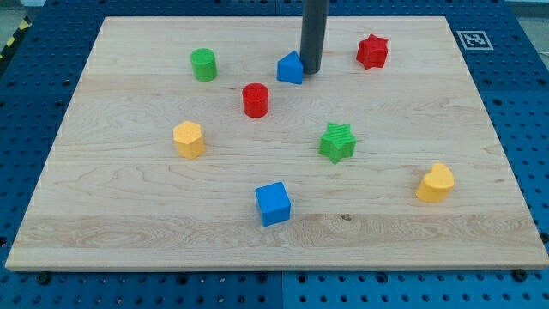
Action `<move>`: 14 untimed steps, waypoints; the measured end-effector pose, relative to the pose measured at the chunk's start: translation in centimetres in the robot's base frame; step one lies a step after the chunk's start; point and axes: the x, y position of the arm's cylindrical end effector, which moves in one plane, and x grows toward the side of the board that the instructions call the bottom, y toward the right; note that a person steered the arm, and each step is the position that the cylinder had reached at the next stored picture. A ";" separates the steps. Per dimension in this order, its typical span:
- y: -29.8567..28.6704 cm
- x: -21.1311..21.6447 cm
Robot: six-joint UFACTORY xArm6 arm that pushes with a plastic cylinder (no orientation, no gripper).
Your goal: Slide the green star towards center
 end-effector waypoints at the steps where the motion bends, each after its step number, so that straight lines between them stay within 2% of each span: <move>1: -2.3 0.1; 2: -4.3 0.5; 3: -3.3 2.2; 4: 2.1 5.8; 5: 4.8 11.9; 6: 4.8 15.3; 9: 8.5 21.5; 10: 6.8 22.9; 12: 1.8 23.0; 14: 1.6 21.6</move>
